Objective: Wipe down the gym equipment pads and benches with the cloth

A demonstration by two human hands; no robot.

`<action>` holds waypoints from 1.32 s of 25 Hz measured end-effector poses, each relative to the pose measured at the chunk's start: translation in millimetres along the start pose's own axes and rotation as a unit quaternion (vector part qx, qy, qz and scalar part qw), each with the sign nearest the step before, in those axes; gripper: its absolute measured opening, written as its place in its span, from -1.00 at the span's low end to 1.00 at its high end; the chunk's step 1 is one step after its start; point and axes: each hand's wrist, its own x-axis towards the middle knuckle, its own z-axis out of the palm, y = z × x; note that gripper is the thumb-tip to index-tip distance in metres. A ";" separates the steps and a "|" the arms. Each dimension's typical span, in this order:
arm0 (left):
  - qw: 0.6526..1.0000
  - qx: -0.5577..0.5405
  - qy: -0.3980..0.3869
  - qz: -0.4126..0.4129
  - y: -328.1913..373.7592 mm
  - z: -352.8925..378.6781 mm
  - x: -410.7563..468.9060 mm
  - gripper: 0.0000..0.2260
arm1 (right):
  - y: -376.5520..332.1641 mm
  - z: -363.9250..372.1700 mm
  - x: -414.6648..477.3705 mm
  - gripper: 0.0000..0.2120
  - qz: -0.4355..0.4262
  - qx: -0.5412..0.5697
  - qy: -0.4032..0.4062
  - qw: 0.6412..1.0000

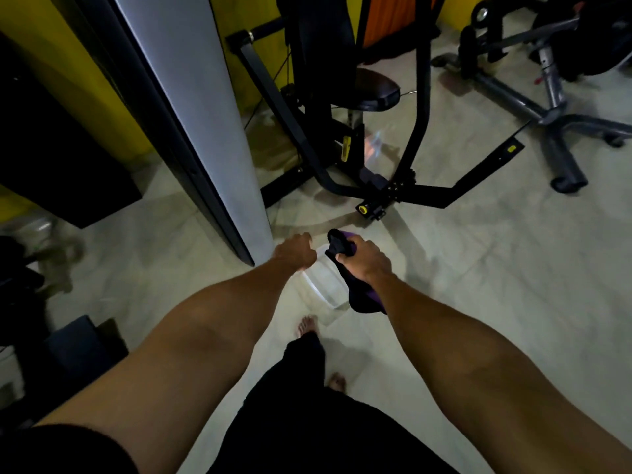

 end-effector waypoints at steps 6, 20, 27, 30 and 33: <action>0.999 -0.013 -0.043 -0.030 -21.6 11.4 77.1 -0.57 | -14.5 -2.5 79.6 -0.41 0.020 -0.021 -0.054 0.998; 0.981 -0.121 -0.095 -0.116 -25.7 22.8 142.2 -0.59 | -15.0 1.1 174.2 -0.45 0.004 -0.115 -0.129 0.985; 0.972 -0.150 -0.089 -0.155 -15.0 17.3 152.7 -0.58 | -23.7 -1.0 211.5 -0.36 -0.035 -0.135 -0.153 0.978; 0.971 -0.151 -0.089 -0.164 -14.8 17.5 158.2 -0.59 | -16.1 -4.8 225.5 -0.40 -0.034 -0.126 -0.153 0.980; 0.968 -0.161 -0.090 -0.172 -7.1 16.3 161.2 -0.59 | -11.0 -7.3 230.8 -0.46 -0.034 -0.120 -0.153 0.980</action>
